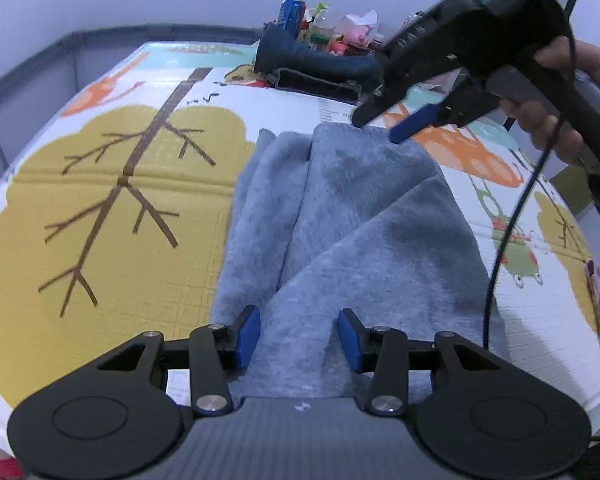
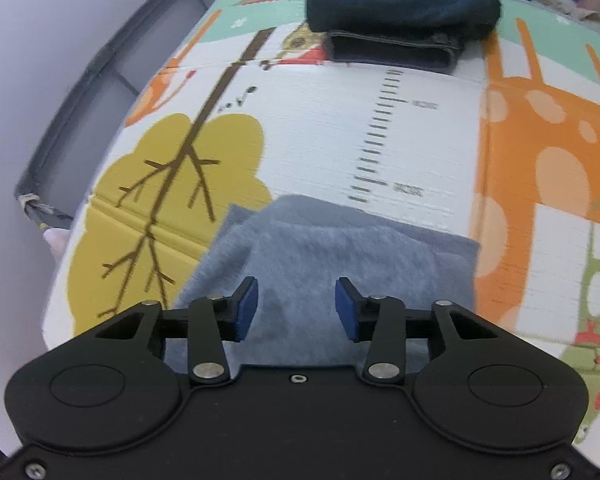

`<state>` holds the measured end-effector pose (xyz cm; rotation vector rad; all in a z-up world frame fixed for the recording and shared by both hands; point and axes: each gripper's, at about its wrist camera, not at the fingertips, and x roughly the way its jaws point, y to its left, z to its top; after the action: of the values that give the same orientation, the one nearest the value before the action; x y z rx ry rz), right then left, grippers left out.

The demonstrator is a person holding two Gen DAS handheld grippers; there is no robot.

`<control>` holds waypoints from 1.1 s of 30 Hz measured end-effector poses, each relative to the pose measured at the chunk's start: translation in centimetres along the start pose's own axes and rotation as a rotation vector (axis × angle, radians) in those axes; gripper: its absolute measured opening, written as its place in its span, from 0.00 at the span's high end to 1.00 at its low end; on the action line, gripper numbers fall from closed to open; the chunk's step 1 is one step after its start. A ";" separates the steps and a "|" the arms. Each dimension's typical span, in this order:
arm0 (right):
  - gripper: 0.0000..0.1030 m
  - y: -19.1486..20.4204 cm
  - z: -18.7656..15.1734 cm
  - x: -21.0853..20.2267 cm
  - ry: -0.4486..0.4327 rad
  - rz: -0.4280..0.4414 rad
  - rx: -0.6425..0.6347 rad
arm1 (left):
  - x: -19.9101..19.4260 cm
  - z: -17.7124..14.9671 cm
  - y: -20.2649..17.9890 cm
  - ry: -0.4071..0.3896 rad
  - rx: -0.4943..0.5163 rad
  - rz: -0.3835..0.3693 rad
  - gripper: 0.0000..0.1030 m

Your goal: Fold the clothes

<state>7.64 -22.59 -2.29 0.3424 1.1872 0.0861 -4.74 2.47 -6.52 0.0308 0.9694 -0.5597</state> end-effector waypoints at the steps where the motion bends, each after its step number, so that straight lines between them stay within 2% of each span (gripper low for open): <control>1: 0.59 0.4 0.3 0.3 0.009 0.003 -0.009 | -0.1 -0.1 0.1 0.001 -0.006 -0.001 0.64; 4: 0.58 2.4 1.2 1.5 0.040 -0.001 -0.045 | -0.6 -0.5 0.3 0.004 -0.026 -0.005 0.73; 7: 0.58 4.1 1.9 3.4 0.077 -0.064 -0.068 | -1.2 -0.8 0.4 0.004 -0.048 -0.012 0.80; 10: 0.59 5.1 2.0 5.3 0.114 -0.127 -0.086 | -1.6 -1.1 0.4 0.003 -0.063 -0.016 0.83; 12: 0.74 5.5 1.7 6.5 0.135 -0.163 -0.110 | -1.7 -1.3 0.4 0.004 -0.073 -0.017 0.83; 13: 0.78 5.6 1.5 6.8 0.139 -0.164 -0.119 | -1.9 -1.4 0.4 0.003 -0.078 -0.019 0.83; 17: 0.93 5.2 0.8 6.5 0.124 -0.123 -0.139 | -2.3 -1.6 0.7 0.003 -0.098 -0.031 0.84; 24: 0.96 3.6 1.7 0.7 0.002 0.057 -0.050 | -2.8 -2.0 1.3 0.010 -0.141 -0.049 0.84; 25: 0.99 3.6 1.9 0.0 -0.020 0.084 -0.048 | -2.9 -2.2 1.4 0.011 -0.152 -0.052 0.84; 31: 1.00 6.4 4.1 -2.1 -0.092 0.117 -0.142 | -3.4 -3.1 2.2 0.005 -0.229 -0.079 0.84; 33: 0.95 6.6 3.7 -0.9 -0.046 0.068 -0.170 | -3.6 -3.1 2.1 -0.001 -0.231 -0.076 0.84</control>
<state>11.41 -17.37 1.77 0.2343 1.1148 0.2358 -7.72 6.72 -5.91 -0.2132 1.0319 -0.5142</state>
